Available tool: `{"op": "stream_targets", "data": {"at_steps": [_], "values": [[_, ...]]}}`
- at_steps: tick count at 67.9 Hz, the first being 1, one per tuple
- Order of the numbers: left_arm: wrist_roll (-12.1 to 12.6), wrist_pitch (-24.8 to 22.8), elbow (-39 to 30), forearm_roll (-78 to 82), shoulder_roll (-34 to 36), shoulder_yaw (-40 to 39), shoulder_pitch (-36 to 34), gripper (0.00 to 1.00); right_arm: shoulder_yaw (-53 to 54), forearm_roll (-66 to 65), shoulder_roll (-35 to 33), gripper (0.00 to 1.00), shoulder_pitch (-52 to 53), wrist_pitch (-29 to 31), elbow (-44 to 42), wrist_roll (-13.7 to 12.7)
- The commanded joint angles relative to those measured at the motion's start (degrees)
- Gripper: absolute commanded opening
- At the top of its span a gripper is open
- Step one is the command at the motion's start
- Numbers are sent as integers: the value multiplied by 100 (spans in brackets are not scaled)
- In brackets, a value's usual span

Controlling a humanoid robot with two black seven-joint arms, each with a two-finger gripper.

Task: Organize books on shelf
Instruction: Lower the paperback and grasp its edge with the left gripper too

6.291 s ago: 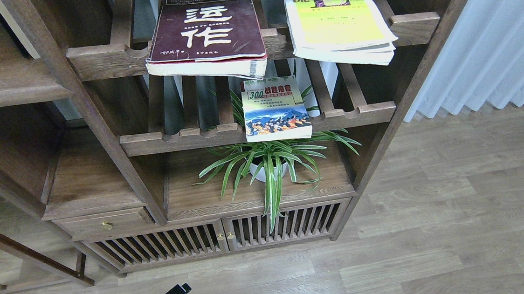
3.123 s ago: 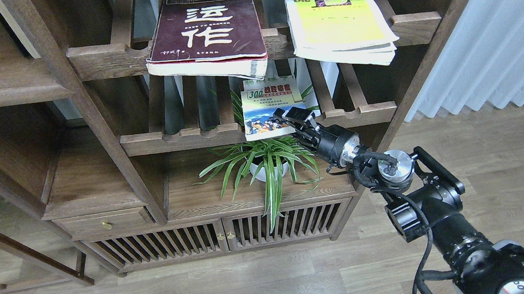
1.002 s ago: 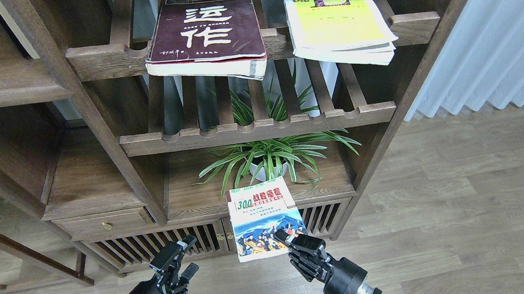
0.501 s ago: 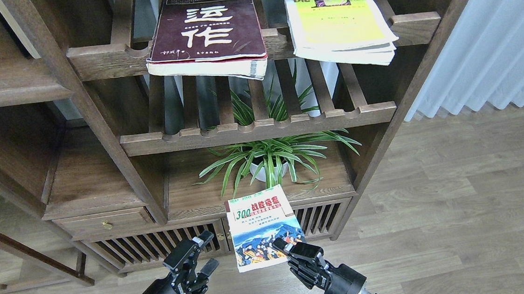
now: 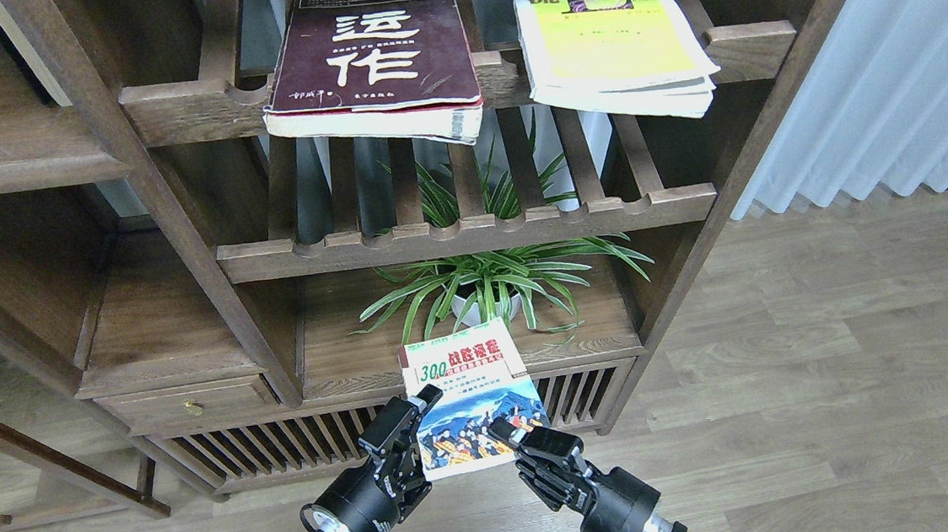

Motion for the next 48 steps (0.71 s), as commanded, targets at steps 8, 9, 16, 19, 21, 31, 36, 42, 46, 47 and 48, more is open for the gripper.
{"op": "stream_targets", "data": {"at_steps": [8, 9, 16, 19, 21, 31, 36, 42, 46, 47, 48], "values": [[4, 0, 193, 12, 1, -34, -189, 100, -8, 9, 0, 4, -8, 0, 162, 0], [4, 0, 193, 12, 1, -34, -198, 100, -8, 9, 0, 4, -8, 0, 171, 0], [-5, 0, 202, 12, 1, -7, -233, 97, -16, 9, 0, 4, -17, 0, 180, 0], [-14, 0, 202, 12, 1, 10, -233, 93, -16, 9, 0, 4, -17, 0, 180, 0], [-14, 0, 202, 12, 1, 10, -233, 89, -16, 9, 0, 4, -17, 0, 180, 0], [-14, 0, 167, -14, 1, 19, -259, 58, -25, 0, 0, 4, -17, 0, 180, 0], [-14, 0, 175, -6, 1, 19, -285, 42, -25, 0, 0, 4, -8, 0, 171, 0], [-14, 0, 167, -14, 1, 19, -286, 19, -34, 0, 0, 4, -17, 0, 171, 0], [-23, 0, 167, -14, 1, 19, -294, 6, -34, 0, 0, 4, -17, 0, 171, 0], [-23, 0, 167, -14, 1, 19, -294, 6, -25, 0, 0, 4, -17, 0, 171, 0], [-14, 0, 175, -14, 1, 19, -294, 5, -34, 0, 0, 4, -17, 0, 171, 0]]}}
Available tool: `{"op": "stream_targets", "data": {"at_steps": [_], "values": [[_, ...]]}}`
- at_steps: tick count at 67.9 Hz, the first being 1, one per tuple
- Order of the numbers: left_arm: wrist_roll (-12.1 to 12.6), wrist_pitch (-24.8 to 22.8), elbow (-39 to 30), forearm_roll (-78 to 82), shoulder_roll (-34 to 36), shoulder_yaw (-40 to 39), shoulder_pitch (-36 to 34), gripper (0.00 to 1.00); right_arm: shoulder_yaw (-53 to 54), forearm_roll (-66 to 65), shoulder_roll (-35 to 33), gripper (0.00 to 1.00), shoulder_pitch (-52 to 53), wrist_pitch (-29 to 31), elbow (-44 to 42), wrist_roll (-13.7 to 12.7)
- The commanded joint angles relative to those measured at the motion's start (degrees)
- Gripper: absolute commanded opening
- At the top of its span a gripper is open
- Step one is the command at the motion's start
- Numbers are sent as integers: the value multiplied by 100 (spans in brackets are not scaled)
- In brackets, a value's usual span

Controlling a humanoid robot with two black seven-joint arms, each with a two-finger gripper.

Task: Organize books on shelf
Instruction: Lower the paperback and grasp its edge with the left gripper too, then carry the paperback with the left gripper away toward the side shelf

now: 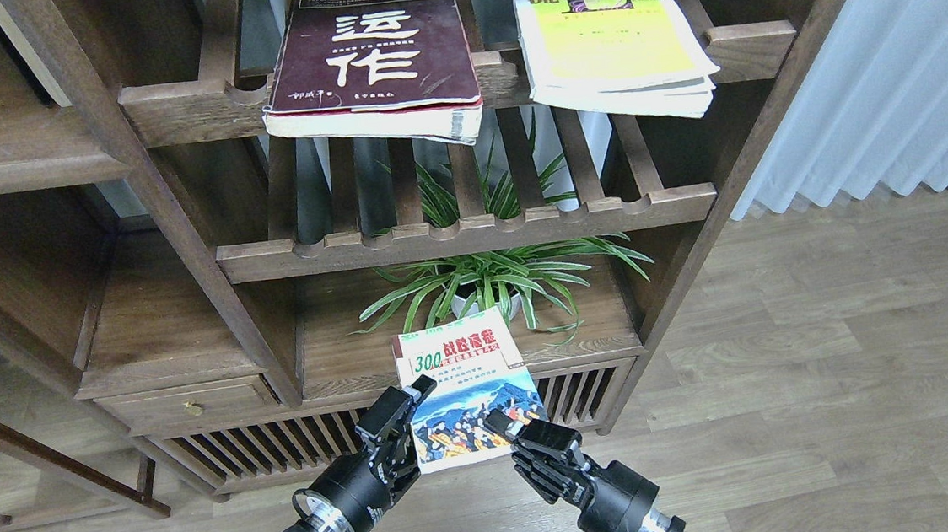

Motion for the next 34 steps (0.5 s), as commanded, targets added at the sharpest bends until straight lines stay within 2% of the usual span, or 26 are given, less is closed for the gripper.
{"op": "stream_targets", "data": {"at_steps": [1, 15, 20, 21, 25, 28, 32, 34], "values": [[1, 1, -8, -2, 0, 0, -9, 5, 0, -2, 1, 4, 0, 0, -8, -2], [45, 1, -17, -2, 0, 9, 0, 0, -8, -2, 1, 5, 9, 0, -8, -2], [54, 1, -17, -2, 0, 9, 0, 0, -8, -11, 1, 10, 9, 0, -8, -2], [54, 1, -17, -2, 0, 9, 0, 0, -17, -28, 1, 26, 26, 0, -51, -2], [54, 1, -25, -2, 0, 9, 0, 0, -26, -55, 1, 48, 70, 0, -87, -2], [54, 1, -26, -2, 0, 9, -9, 0, -35, -81, 1, 56, 79, 0, -105, -2], [63, 1, -34, -2, 0, 9, 9, 0, -52, -142, 1, 72, 97, 0, -131, -2], [63, 1, -43, -2, 0, 9, 18, 0, -70, -160, 1, 76, 114, 0, -131, -2]]}}
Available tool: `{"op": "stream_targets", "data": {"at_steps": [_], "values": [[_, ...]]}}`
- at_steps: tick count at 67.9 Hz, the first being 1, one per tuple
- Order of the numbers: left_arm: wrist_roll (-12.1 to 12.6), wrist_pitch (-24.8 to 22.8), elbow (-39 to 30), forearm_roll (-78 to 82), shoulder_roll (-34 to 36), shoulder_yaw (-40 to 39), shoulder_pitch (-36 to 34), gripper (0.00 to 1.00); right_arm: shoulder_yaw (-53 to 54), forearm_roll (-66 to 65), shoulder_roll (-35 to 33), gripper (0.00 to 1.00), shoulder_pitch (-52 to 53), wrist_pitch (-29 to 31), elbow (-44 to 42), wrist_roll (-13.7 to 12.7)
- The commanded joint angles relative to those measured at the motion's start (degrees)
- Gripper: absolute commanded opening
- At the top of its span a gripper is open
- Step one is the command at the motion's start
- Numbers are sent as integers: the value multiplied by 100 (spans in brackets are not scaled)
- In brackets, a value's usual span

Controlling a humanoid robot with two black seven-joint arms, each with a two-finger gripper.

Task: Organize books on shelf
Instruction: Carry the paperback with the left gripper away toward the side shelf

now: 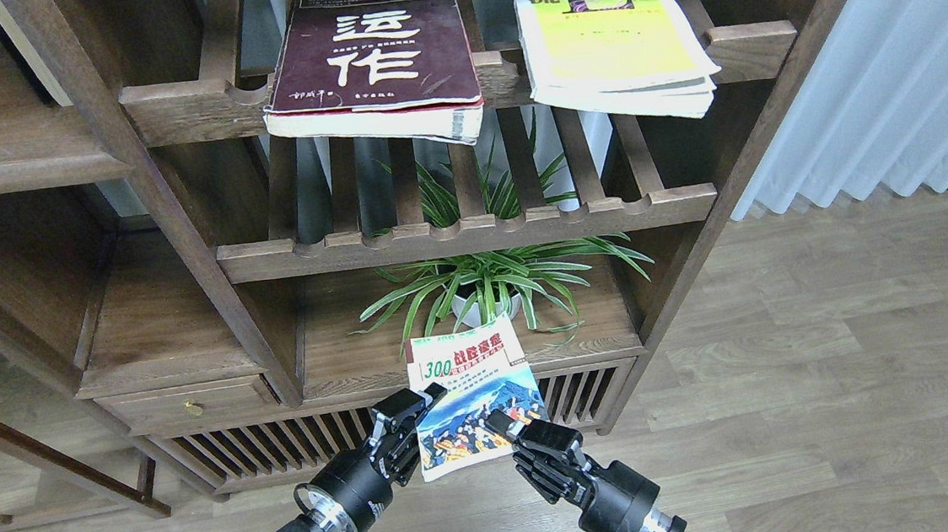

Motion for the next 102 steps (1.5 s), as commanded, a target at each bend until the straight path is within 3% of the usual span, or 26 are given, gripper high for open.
{"op": "stream_targets", "data": {"at_steps": [1, 6, 11, 26, 31, 33, 51, 64, 80, 102], "values": [[-1, 1, -34, 1, 0, -13, 20, 0, -58, -83, -1, 78, 51, 0, -43, 3], [8, 1, -60, 1, 0, -13, 38, 0, -198, -101, -1, 93, 104, 0, -96, 3], [16, 1, -87, 1, 0, -13, 64, 0, -252, -101, -1, 99, 139, 0, -201, 3], [157, 1, -429, 45, 886, -21, 248, 0, -252, -92, -1, 100, 288, 0, -808, 3], [210, 1, -579, 45, 1467, -21, 336, 0, -252, -92, -1, 100, 367, 0, -1001, 3], [289, 1, -789, 45, 2090, -21, 424, 0, -260, -92, -1, 100, 411, 0, -1124, 3], [544, 1, -1563, 327, 4121, -127, 741, 1, -392, -101, -1, 100, 552, 0, -1230, 3], [561, 1, -2222, 327, 5738, -346, 767, 1, -515, -101, -1, 100, 693, 0, -1300, 3], [561, 1, -2802, 327, 7450, -1241, 767, 1, -612, -101, -1, 100, 807, 0, -1318, 3], [544, 1, -2794, 318, 8489, -2306, 750, 1, -621, -101, -1, 100, 895, 0, -1326, 3]]}}
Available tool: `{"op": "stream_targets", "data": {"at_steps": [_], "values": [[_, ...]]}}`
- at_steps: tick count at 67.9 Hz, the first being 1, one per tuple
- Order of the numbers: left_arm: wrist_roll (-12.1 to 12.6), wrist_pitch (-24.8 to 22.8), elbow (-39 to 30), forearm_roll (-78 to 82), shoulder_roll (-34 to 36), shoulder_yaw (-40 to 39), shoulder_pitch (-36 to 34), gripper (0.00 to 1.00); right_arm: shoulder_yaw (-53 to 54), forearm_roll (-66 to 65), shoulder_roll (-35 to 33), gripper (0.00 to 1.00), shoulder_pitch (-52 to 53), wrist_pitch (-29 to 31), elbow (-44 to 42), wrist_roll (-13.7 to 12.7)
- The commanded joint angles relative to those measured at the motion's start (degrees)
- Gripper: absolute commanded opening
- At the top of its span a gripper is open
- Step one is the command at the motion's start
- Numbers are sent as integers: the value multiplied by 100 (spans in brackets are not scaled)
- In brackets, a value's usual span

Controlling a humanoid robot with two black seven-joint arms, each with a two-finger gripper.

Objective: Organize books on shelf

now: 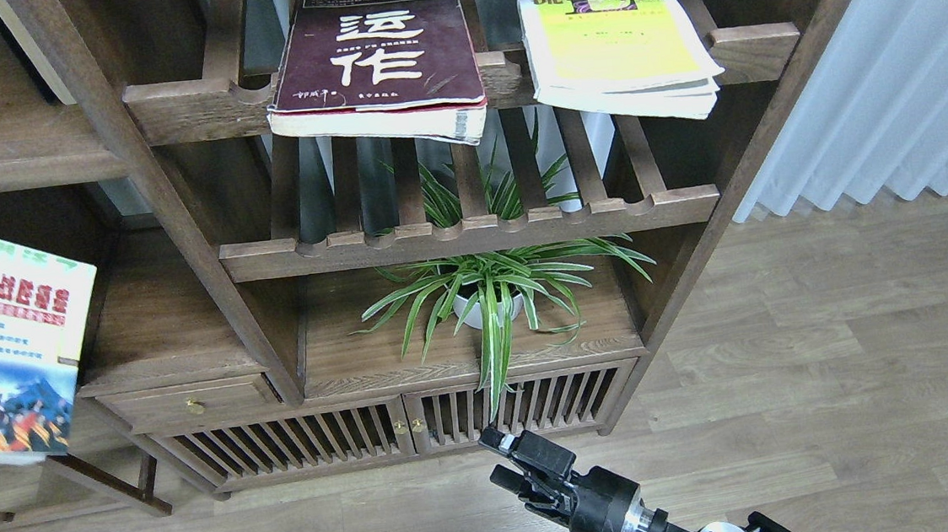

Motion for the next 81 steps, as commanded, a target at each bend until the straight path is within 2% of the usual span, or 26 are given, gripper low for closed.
{"op": "stream_targets", "data": {"at_steps": [1, 13, 21, 26, 37, 43, 54, 66, 70, 71, 81], "values": [[-12, 0, 3, -7, 333, -433, -14, 1, -1, 0, 0, 100, 36, 0, -5, 0], [-4, 0, 73, -25, 703, -1022, -85, 1, -1, 0, 0, 100, 71, 0, -31, 0], [14, 0, 231, -25, 738, -1111, -339, 1, 8, 9, 0, 100, 124, 0, -84, 0], [14, 0, 477, -25, 817, -997, -726, 1, 8, 9, 0, 100, 124, 0, -84, 0], [23, 0, 557, -16, 764, -671, -1262, 0, 8, 0, 0, 100, 124, 0, -84, 0], [40, 0, 679, 1, 729, -311, -1780, 0, 17, 0, 0, 100, 133, 0, -84, 0], [146, 0, 1084, 19, 360, 304, -2677, 0, 17, 0, 0, 100, 133, 0, -75, 0], [734, 0, 1497, 10, -492, 902, -3802, 0, 43, 9, 0, 100, 133, 0, -75, 0], [919, 0, 1611, 28, -887, 1078, -4109, 0, 52, 9, 0, 100, 133, 0, -75, 0], [1059, 0, 1690, 28, -1219, 1156, -4345, 0, 61, 9, 0, 100, 133, 0, -75, 0], [1174, 0, 1928, 28, -1556, 1157, -4725, 0, 87, 9, 0, 100, 124, 0, -66, 0]]}}
